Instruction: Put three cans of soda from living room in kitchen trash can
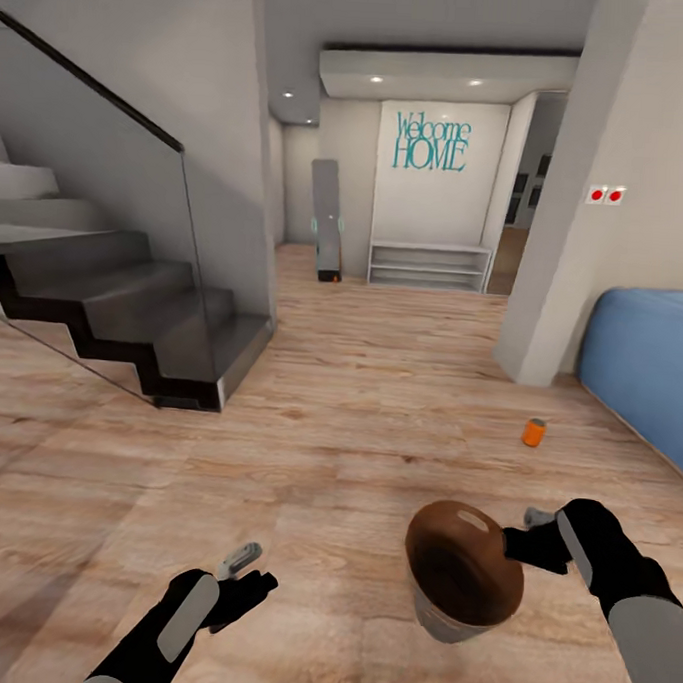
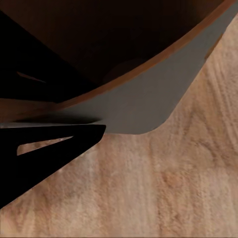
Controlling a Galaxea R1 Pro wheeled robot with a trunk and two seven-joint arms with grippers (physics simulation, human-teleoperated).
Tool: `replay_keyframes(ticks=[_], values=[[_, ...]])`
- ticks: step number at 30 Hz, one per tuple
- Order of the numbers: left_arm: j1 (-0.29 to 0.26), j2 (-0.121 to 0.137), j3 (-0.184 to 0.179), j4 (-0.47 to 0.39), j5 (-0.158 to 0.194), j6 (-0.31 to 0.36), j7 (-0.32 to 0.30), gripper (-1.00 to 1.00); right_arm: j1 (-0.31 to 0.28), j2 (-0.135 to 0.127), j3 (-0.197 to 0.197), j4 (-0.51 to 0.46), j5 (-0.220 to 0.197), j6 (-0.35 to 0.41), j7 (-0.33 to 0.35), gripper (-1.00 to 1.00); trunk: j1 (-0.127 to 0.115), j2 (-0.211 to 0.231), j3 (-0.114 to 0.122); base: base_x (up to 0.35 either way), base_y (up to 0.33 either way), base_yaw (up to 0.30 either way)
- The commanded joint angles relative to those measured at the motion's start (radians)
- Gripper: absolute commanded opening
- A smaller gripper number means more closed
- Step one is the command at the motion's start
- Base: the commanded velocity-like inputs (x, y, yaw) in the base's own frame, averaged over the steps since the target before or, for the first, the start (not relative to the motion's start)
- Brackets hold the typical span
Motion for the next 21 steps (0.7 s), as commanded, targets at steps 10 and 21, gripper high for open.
replay_keyframes(ticks=[10, 21], values=[[-0.008, -0.049, 0.002, -0.004, 0.007, -0.001, -0.013, 1.0, -0.037, -0.066, -0.008, 0.007, 0.0, 0.0, 0.088, -1.0, -0.004, 0.002, 0.039, 0.0, 0.0, -0.294], [-0.058, -0.076, 0.001, 0.03, 0.013, -0.107, -0.033, 1.0, -0.04, -0.184, 0.006, 0.127, 0.012, 0.0, 0.301, -1.0, -0.043, 0.073, 0.074, 0.0, 0.0, -0.294]])
